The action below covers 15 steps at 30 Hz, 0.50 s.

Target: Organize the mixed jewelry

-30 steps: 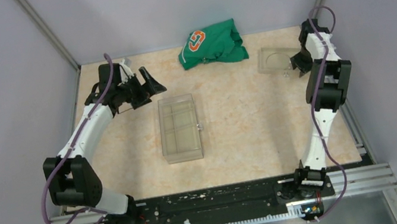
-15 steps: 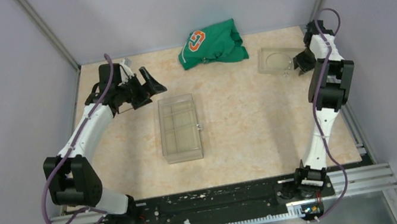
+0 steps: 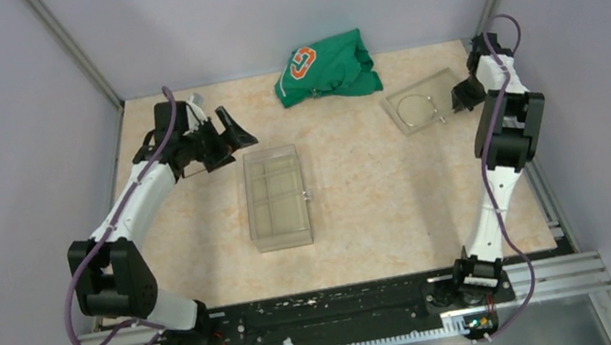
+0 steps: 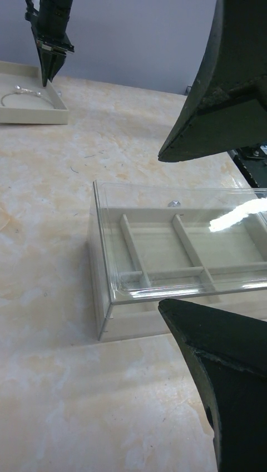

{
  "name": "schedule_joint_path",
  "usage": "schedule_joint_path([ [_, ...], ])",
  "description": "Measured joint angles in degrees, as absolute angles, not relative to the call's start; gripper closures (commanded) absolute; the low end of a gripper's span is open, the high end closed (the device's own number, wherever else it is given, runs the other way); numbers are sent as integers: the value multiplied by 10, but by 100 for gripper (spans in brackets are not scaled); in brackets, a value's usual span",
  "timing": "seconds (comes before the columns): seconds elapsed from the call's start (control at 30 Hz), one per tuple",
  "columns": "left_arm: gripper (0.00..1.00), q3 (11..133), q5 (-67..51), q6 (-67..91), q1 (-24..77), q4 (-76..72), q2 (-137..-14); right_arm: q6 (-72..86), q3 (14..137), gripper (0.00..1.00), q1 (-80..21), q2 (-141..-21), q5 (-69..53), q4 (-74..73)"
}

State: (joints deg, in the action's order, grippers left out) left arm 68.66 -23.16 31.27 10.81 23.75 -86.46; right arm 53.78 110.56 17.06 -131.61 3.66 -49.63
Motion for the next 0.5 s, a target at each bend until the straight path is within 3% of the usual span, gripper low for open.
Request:
schedule_joint_path([
  [0.5, 2, 684, -232, 306, 108, 236, -865, 408, 888, 100, 106, -1159, 23, -477],
])
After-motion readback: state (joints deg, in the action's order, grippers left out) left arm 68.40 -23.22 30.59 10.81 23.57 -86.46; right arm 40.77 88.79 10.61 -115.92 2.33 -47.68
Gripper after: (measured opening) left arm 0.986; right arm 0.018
